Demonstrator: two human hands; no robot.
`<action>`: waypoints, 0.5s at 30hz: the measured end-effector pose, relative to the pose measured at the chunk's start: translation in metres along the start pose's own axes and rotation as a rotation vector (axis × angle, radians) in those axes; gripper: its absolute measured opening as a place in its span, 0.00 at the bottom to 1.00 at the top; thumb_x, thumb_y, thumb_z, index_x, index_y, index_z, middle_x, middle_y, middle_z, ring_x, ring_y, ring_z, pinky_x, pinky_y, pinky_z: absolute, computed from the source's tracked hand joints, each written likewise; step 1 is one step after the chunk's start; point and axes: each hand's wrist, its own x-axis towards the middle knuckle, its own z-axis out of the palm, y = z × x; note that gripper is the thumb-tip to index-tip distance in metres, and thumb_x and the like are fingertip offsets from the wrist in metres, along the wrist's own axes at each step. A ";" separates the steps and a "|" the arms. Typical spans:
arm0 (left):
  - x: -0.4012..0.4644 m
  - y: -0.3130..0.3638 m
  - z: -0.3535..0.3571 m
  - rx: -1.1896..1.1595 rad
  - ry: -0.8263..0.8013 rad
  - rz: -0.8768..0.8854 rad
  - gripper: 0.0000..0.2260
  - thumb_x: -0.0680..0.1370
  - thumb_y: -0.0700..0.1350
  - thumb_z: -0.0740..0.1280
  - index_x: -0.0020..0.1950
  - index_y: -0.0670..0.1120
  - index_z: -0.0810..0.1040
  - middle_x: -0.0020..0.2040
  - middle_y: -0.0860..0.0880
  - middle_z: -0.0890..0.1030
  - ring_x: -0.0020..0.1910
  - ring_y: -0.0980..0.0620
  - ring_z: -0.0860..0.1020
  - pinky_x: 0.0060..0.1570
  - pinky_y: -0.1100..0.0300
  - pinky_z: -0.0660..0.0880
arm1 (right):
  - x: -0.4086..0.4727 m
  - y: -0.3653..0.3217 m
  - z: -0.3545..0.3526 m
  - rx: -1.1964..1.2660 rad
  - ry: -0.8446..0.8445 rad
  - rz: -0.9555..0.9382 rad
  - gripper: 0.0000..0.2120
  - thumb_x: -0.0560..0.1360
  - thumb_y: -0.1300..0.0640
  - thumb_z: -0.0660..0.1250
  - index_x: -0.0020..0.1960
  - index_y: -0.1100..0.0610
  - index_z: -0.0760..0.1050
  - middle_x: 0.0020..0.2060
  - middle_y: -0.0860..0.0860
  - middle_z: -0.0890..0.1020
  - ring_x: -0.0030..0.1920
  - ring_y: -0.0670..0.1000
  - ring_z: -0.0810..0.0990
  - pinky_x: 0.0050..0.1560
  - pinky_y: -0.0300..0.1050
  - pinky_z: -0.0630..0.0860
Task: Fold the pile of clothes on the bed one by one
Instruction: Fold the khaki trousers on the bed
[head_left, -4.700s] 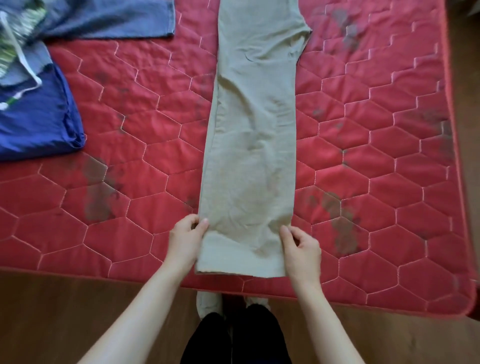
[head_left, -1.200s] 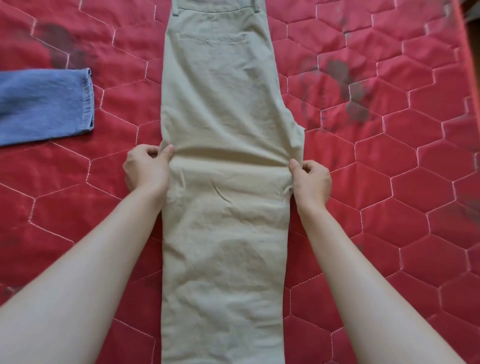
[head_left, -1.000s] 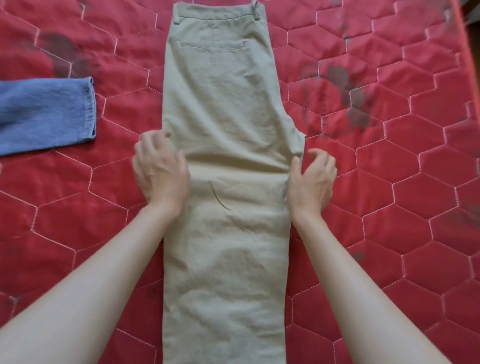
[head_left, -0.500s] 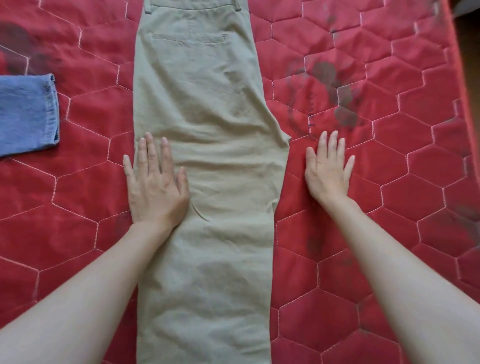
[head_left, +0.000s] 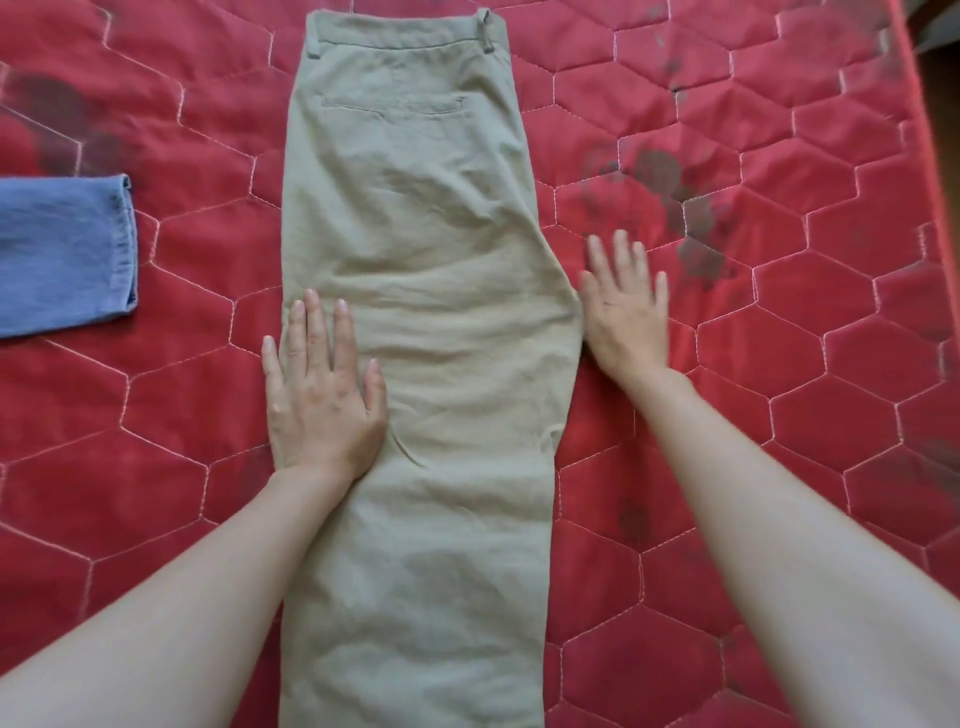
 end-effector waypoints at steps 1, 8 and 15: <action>0.000 0.001 -0.001 -0.003 -0.004 -0.002 0.29 0.79 0.54 0.45 0.79 0.44 0.51 0.79 0.41 0.50 0.78 0.46 0.47 0.75 0.44 0.46 | -0.003 0.014 -0.007 0.095 0.041 0.013 0.22 0.84 0.49 0.51 0.77 0.50 0.58 0.78 0.51 0.55 0.78 0.51 0.51 0.77 0.53 0.48; 0.000 0.001 -0.001 -0.007 -0.012 -0.009 0.30 0.79 0.54 0.45 0.79 0.43 0.52 0.79 0.41 0.50 0.78 0.46 0.47 0.75 0.44 0.47 | -0.015 0.012 -0.032 0.523 0.130 -0.090 0.14 0.70 0.58 0.76 0.55 0.55 0.83 0.45 0.49 0.85 0.44 0.44 0.81 0.49 0.33 0.74; 0.000 0.000 0.000 0.001 -0.006 -0.006 0.29 0.79 0.54 0.46 0.79 0.43 0.52 0.79 0.41 0.51 0.78 0.45 0.49 0.75 0.43 0.48 | -0.014 0.008 -0.038 0.401 0.085 -0.273 0.12 0.70 0.62 0.73 0.53 0.53 0.84 0.45 0.49 0.85 0.45 0.50 0.82 0.47 0.46 0.79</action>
